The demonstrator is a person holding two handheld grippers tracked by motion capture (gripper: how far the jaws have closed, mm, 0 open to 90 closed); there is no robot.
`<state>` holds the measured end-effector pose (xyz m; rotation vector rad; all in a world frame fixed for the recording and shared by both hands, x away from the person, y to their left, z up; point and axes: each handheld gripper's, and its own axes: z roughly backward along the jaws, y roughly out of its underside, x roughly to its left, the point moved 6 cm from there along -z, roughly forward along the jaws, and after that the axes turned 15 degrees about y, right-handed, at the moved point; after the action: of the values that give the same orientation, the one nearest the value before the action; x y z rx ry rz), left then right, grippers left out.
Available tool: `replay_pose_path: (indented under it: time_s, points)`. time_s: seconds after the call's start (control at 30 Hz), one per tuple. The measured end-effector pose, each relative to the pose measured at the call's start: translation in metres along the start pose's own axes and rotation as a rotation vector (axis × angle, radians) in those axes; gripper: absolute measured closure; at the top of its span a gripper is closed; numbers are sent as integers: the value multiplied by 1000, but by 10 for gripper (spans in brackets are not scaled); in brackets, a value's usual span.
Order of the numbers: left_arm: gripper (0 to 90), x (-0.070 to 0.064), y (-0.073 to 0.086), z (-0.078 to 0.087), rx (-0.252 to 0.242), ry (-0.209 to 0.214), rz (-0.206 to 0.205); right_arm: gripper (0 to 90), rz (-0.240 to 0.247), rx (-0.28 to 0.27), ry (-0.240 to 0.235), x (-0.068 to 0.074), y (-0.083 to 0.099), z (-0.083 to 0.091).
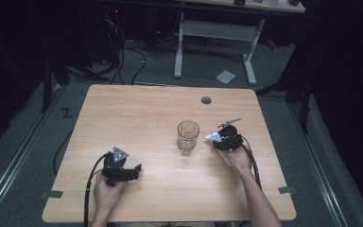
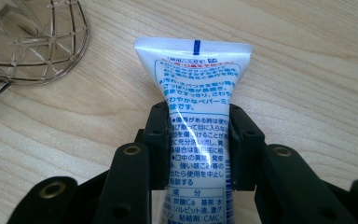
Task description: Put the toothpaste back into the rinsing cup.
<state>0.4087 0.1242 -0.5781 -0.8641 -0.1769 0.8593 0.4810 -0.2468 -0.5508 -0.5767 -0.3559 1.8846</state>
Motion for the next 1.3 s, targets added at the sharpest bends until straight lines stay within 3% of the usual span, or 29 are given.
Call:
replay_pose_path:
  time_s: [0.23,0.77,1.3]
  points:
    - [152,0,0,0,0,0,-1,669,22,0,-4,1,1,4]
    - [151,0,0,0,1,-3,1,670,22,-109,-35,0,1,37]
    - [150,0,0,0,1,-3,1,669,22,-183,-69,4,-1,61]
